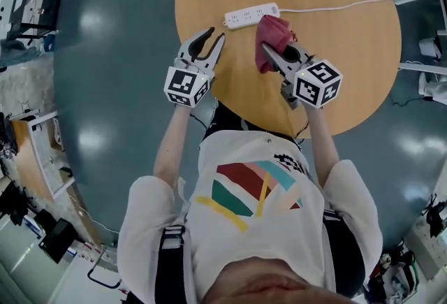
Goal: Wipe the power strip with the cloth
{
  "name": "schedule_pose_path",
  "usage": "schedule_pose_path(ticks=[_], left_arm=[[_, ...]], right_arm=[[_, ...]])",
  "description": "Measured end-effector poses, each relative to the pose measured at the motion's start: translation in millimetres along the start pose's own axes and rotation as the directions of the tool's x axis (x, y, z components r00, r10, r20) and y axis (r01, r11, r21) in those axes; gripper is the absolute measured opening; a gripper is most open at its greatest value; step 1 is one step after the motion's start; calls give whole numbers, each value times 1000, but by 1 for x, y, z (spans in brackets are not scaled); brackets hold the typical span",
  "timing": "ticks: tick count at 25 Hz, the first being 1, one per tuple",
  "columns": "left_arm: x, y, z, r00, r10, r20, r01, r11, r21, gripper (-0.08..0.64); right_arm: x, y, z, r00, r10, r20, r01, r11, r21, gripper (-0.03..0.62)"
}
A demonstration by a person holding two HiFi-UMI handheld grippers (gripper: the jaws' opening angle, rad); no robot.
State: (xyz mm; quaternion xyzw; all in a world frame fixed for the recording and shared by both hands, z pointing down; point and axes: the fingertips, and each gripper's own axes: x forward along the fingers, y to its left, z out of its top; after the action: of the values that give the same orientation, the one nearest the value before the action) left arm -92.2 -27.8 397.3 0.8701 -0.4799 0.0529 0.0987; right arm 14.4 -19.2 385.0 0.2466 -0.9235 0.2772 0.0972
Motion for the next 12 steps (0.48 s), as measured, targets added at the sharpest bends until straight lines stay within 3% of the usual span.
schedule_pose_path(ticks=[4,7,12], left_arm=[[45,22,-37,979,-133,-153,146,987,73,145],[74,17,-57,943,-235,-237,264,959,102,243],[97,23,-84,887,-281,-365,363,915,177,258]], right_arm=[[40,-26,8,990,47,-132,-47,999,4,40],[67,-43,17,972,100,-214,-96,995,27,38],[129,-67,4,915,159,-371,-118,984,131,39]])
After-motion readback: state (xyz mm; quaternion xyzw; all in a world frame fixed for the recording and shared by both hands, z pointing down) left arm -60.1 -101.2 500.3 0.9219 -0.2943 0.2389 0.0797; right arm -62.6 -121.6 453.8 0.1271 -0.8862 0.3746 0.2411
